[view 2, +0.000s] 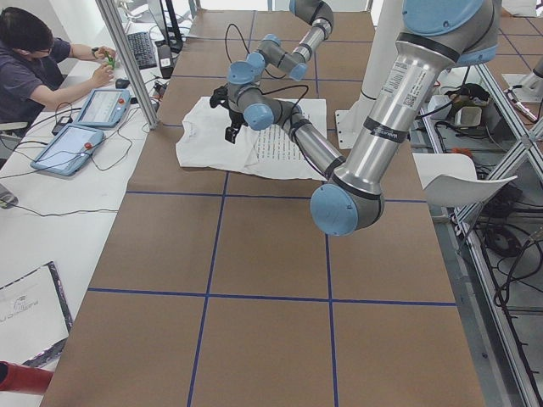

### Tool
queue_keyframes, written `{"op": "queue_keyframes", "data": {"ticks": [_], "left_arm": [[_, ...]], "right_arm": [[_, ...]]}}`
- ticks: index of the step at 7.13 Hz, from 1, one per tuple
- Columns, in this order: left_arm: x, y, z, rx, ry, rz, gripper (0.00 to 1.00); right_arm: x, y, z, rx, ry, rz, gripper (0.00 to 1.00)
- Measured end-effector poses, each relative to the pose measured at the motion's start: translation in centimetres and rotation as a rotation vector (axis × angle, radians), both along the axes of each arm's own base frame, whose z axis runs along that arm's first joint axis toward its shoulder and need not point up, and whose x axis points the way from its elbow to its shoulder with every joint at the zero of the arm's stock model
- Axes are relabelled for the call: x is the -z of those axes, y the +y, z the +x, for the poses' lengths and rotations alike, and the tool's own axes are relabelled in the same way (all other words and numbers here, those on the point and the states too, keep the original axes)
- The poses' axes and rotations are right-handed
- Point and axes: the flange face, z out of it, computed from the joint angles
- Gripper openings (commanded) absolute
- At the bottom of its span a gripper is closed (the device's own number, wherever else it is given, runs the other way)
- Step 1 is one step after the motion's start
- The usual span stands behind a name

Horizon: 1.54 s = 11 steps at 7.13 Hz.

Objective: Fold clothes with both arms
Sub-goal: 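Lower the right gripper to the shirt side edge at mid-body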

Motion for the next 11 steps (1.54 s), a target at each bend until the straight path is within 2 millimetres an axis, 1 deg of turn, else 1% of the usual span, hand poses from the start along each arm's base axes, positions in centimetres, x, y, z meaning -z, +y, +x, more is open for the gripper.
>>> {"op": "queue_keyframes", "data": {"ticks": [1,2,4,5,6,7,8,9,10,11], "left_arm": [[0.0,0.0,0.0,0.000,0.000,0.000,1.00],[0.0,0.0,0.0,-0.001,0.000,0.000,1.00],[0.0,0.0,0.0,0.000,0.000,0.000,1.00],[0.1,0.0,-0.1,0.001,0.001,0.002,1.00],[-0.1,0.1,-0.2,0.003,0.000,0.001,1.00],[-0.7,0.4,-0.4,0.003,-0.005,-0.005,1.00],[-1.6,1.0,-0.9,0.004,-0.013,-0.012,1.00],[-2.7,1.9,-1.6,0.009,-0.020,-0.024,1.00],[-3.5,3.2,-2.3,0.024,-0.019,-0.052,1.00],[-4.1,5.2,-2.8,0.038,-0.011,-0.093,1.00]], "right_arm": [[-1.0,-0.1,1.4,0.033,0.015,0.007,1.00],[-1.1,-0.5,2.3,0.050,0.012,0.018,1.00],[0.6,-2.0,3.7,0.046,-0.083,0.051,1.00],[2.1,-2.5,5.2,0.041,-0.171,0.050,1.00],[3.3,-1.9,7.3,0.030,-0.254,0.047,1.00],[3.7,-0.3,9.5,0.004,-0.326,0.048,1.00],[3.7,1.8,11.4,-0.024,-0.398,0.047,1.00],[3.3,4.2,12.8,-0.045,-0.456,0.028,1.00],[2.9,7.0,13.3,-0.072,-0.494,0.000,1.00],[2.6,10.0,13.0,-0.106,-0.517,-0.022,1.00]]}}
